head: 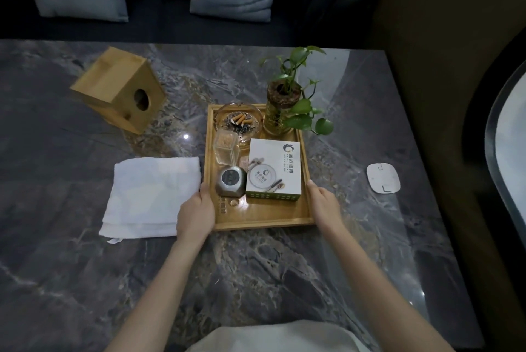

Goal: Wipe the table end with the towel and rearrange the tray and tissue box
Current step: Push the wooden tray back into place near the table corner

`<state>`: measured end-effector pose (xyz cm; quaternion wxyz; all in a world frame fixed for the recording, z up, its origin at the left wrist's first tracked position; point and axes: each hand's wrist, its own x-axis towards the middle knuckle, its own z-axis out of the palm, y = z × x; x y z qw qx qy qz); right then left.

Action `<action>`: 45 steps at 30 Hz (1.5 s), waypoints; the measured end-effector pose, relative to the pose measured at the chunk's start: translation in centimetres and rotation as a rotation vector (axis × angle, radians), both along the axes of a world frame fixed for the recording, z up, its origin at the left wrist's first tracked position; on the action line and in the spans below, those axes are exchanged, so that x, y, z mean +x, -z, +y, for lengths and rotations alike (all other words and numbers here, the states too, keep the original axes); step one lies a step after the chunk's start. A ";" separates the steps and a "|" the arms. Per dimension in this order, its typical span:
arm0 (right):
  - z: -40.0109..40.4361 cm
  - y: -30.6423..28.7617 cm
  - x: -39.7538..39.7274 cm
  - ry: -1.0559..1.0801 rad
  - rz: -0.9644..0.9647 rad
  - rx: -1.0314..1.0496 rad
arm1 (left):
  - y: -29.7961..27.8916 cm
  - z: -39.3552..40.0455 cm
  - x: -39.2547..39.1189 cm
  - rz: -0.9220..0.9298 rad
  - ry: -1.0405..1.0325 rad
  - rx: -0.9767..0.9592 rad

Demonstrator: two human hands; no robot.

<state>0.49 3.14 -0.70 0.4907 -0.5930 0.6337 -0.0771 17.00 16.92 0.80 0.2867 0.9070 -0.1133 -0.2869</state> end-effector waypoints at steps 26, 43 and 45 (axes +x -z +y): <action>-6.5 -2.3 -7.1 0.186 0.090 -0.483 | -1.5 -7.5 -7.6 -0.279 0.118 -0.250; -9.8 0.4 -18.4 0.224 0.188 -0.486 | 1.6 -12.4 -17.3 -0.203 0.278 -0.181; -9.8 0.7 -19.0 0.220 0.195 -0.464 | 2.0 -12.4 -17.9 -0.196 0.291 -0.178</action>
